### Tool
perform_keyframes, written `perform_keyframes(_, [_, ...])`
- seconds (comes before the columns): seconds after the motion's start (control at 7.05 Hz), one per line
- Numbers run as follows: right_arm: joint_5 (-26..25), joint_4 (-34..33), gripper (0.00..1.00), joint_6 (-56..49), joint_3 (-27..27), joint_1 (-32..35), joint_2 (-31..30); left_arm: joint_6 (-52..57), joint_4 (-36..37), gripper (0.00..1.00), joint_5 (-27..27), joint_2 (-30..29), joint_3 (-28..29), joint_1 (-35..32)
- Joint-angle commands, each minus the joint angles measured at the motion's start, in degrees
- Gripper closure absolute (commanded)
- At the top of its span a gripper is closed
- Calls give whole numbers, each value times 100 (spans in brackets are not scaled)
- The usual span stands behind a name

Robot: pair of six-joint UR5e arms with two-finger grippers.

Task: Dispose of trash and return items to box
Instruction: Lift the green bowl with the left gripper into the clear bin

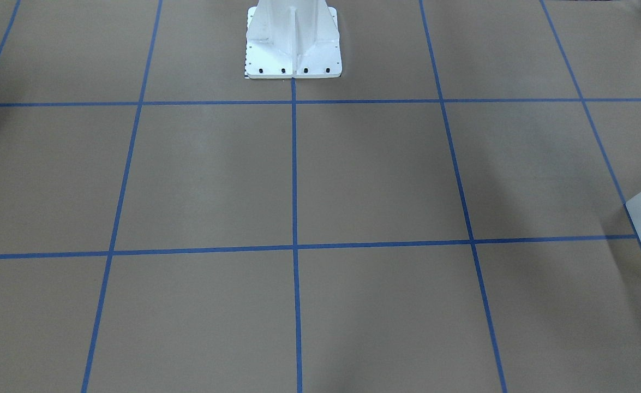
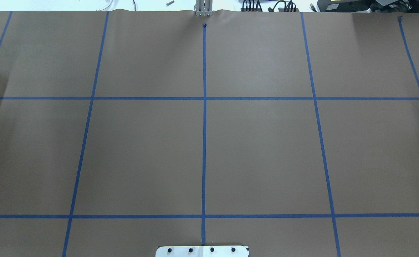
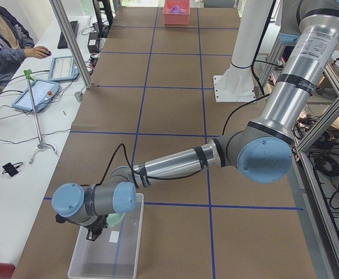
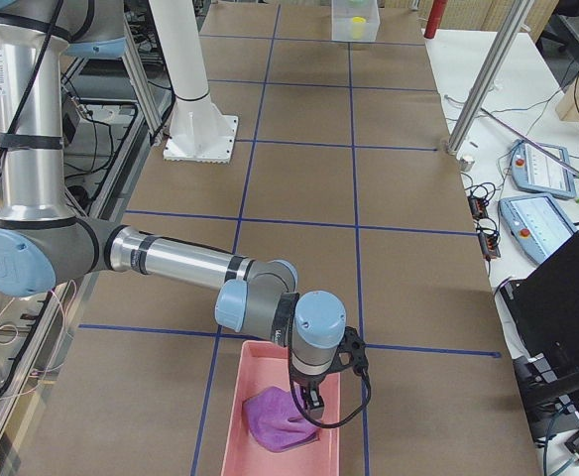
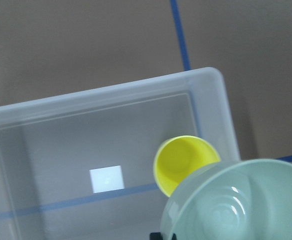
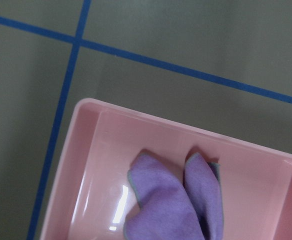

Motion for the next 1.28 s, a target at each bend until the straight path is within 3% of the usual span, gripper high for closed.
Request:
perform_keyframes(0.0, [256,-294,0,1002,740,-320,1,-193,-1098,100,107,-135,1245,-30])
perform_keyframes(0.28, [397,-1268,0,1558,1750,-628,1,-577,-1232,100,107,-161,1468,-12])
perform_keyframes(0.57, [564,-1404,0,2373,2244,-971,2,-1411,-2011,100,107,-249,1897,136])
perform_keyframes(1.14, [556,-1404,0,2421,2255,-1034,-25,-3096,-2627,100,116,-329,1987,199])
